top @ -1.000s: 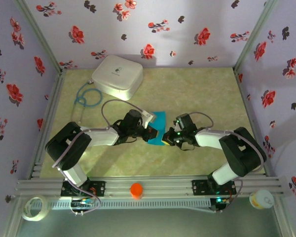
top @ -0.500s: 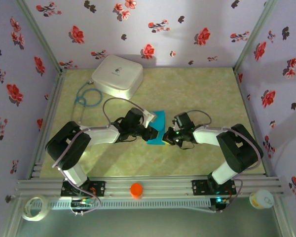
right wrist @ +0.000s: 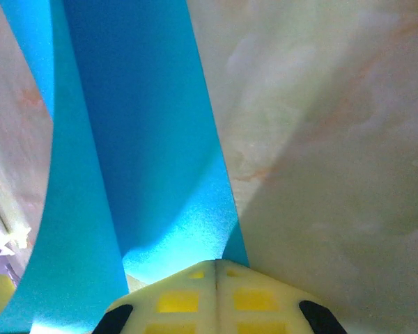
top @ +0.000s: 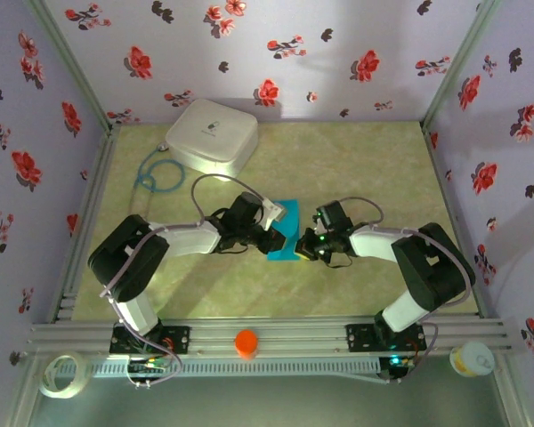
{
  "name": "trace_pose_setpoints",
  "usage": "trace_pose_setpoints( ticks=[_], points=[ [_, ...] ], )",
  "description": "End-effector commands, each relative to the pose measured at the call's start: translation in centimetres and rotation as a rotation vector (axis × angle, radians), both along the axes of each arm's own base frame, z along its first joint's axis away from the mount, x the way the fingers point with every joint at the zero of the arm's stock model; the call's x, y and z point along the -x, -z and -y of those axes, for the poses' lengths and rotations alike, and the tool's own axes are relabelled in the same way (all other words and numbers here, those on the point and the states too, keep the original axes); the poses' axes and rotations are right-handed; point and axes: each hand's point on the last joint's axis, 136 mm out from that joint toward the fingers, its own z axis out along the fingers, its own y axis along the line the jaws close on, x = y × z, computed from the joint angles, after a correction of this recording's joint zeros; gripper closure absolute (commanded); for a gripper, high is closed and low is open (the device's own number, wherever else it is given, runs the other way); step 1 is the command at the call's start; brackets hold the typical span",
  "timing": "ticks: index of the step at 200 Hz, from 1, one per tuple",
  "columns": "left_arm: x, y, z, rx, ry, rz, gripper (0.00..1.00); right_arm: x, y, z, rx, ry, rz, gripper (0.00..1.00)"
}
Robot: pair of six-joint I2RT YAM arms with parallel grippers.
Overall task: Fold a paper plane with a square sheet of paper (pick it up from the middle)
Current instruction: Fold the triangle a second time at the center of the table.
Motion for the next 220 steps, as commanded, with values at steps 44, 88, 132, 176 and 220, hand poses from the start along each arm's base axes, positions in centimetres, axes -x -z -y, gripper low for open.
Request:
trace_pose_setpoints(
  ticks=[44, 88, 132, 176, 220],
  points=[
    [-0.7, -0.3, 0.8, 0.025, -0.007, -0.022, 0.84, -0.4, -2.5, -3.1, -0.22, -0.003, 0.042, 1.0],
    [-0.9, -0.7, 0.1, 0.04, -0.027, -0.038, 0.66, -0.5, -1.6, -2.7, -0.206, 0.033, 0.027, 1.0],
    [-0.5, -0.6, -0.1, 0.054, 0.001, -0.055, 0.62, -1.0, -1.4, -2.8, -0.233, 0.064, 0.021, 1.0],
    [-0.6, -0.4, 0.0, 0.049, 0.005, -0.058, 0.62, -1.1, -1.6, -2.7, -0.253, 0.074, 0.024, 1.0],
    [-0.8, -3.6, -0.2, 0.189, -0.011, 0.064, 0.49, -1.1, -1.6, -2.5, -0.254, 0.081, 0.024, 1.0]
  ],
)
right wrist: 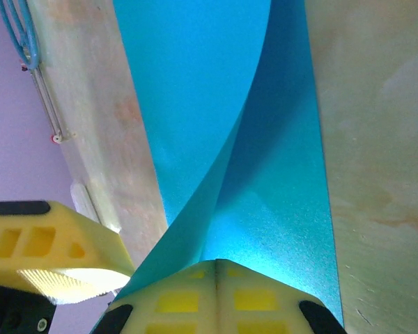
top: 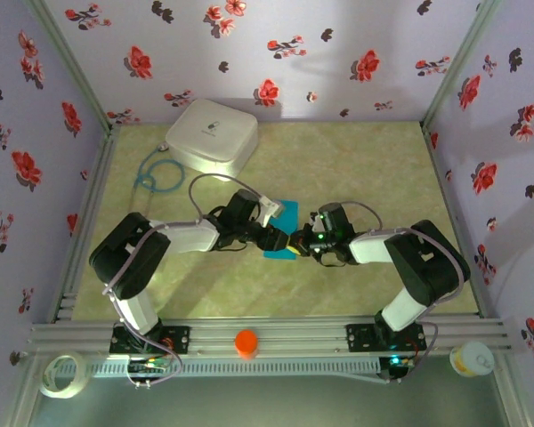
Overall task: Fold a paper plane with a square sheet of paper (pick it up from the middle)
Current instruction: Fold the triangle a second time at the center of the table.
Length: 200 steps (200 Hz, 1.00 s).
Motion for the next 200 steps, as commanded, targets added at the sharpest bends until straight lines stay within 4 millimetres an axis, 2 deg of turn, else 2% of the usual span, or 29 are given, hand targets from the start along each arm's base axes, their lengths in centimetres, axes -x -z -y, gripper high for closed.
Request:
trace_pose_setpoints(
  ticks=[1, 20, 44, 75, 130, 171, 200],
  points=[
    [-0.2, -3.1, -0.1, 0.123, -0.006, 0.095, 0.49, 0.2, 0.1, 0.3, -0.013, 0.007, -0.012, 1.0],
    [-0.5, -3.9, -0.8, 0.169, -0.03, 0.129, 0.46, 0.2, 0.0, 0.2, -0.014, 0.006, -0.009, 1.0],
    [-0.4, -3.0, -1.8, 0.12, -0.025, 0.163, 0.46, 0.2, -0.1, 0.3, -0.015, 0.006, -0.009, 1.0],
    [0.5, -2.3, -2.1, 0.077, 0.051, 0.243, 0.48, 0.1, -0.2, 0.4, -0.014, 0.006, -0.006, 1.0],
    [1.6, -0.6, -0.8, -0.006, 0.154, 0.266, 0.48, 0.1, -0.2, 0.4, -0.014, 0.007, -0.004, 1.0],
    [1.3, -0.2, 0.1, -0.017, 0.154, 0.268, 0.47, 0.0, -0.3, 0.3, -0.015, 0.007, -0.003, 1.0],
    [0.7, 0.7, 0.2, -0.068, 0.151, 0.253, 0.57, 0.0, -0.4, 0.3, -0.016, 0.005, 0.0, 1.0]
  ],
)
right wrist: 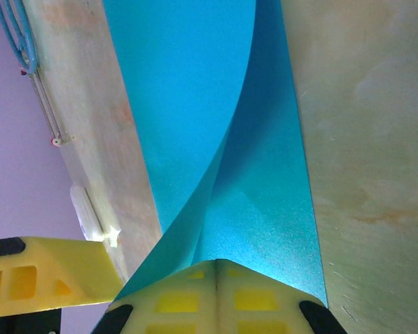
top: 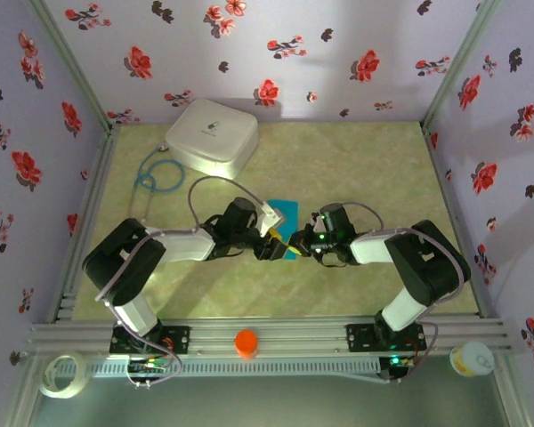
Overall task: Fold a paper plane with a square sheet of paper (pick it up from the middle)
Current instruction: Fold the triangle a second time at the center of the table.
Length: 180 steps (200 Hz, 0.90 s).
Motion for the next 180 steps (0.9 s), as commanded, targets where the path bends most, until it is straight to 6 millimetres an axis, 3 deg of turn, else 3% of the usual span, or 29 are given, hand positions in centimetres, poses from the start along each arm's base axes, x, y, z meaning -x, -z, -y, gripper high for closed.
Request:
trace_pose_setpoints(
  ticks=[1, 44, 96, 146, 180],
  points=[
    [-0.7, 0.6, 0.3, -0.049, 0.006, 0.021, 0.57, 0.0, -0.6, 0.0, -0.017, -0.005, 0.01, 1.0],
    [-1.3, 1.0, 0.7, -0.062, -0.004, 0.019, 0.77, 0.1, -0.5, 0.1, -0.013, -0.003, 0.008, 1.0],
    [-1.9, 1.2, 1.0, -0.075, -0.015, 0.012, 0.78, 0.1, -0.5, 0.0, -0.016, -0.009, 0.008, 1.0],
    [-1.9, 1.3, 1.0, -0.08, -0.03, -0.011, 1.0, 0.3, -0.2, 0.4, 0.015, -0.007, 0.004, 1.0],
    [-2.1, 0.9, 1.1, -0.046, -0.095, -0.093, 1.0, 0.8, 0.5, 1.8, 0.109, 0.004, 0.001, 1.0]
  ],
)
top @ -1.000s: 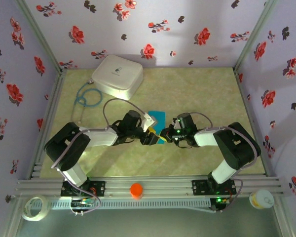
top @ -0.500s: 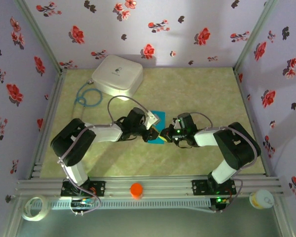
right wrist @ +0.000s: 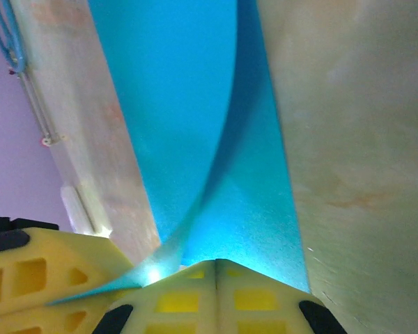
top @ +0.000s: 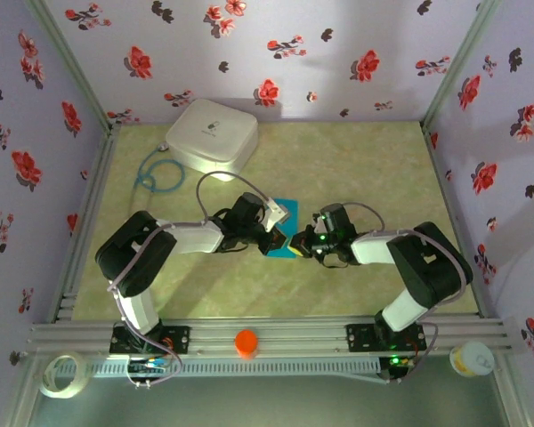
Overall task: Fold a paper plane with a square sheet of paper (pick it up from the middle)
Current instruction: Fold the triangle a second time at the center of the table.
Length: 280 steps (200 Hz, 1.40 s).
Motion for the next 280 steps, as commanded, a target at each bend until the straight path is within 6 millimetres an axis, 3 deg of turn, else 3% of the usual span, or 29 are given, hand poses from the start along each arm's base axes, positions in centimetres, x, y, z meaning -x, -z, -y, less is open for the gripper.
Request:
trace_pose_setpoints(
  ticks=[1, 25, 63, 85, 128, 198, 280],
  points=[
    [-0.4, -0.7, 0.4, 0.029, -0.057, -0.063, 1.0, 0.4, 0.2, 1.3, 0.076, 0.006, 0.01, 1.0],
    [-0.4, -1.1, 0.7, 0.082, -0.117, -0.133, 1.0, 0.6, -0.2, 1.2, 0.083, -0.003, 0.02, 1.0],
    [-0.6, -1.8, 0.8, 0.137, -0.169, -0.172, 1.0, 0.4, -0.6, -0.3, 0.05, -0.03, 0.027, 1.0],
    [-0.8, -1.7, 0.8, 0.129, -0.184, -0.182, 1.0, 0.2, 0.0, -0.7, 0.053, -0.028, 0.019, 1.0],
    [-0.8, -1.4, 0.6, 0.113, -0.196, -0.188, 1.0, 2.1, 3.5, 3.6, 0.349, -0.087, -0.058, 1.0],
    [-1.8, -0.1, 1.1, 0.112, -0.242, -0.214, 1.0, 1.8, 3.6, 5.6, 0.409, -0.083, -0.071, 1.0],
    [-2.7, -0.3, 2.0, 0.159, -0.28, -0.237, 1.0, -0.4, 0.2, 2.5, 0.208, -0.034, 0.009, 1.0]
  ],
)
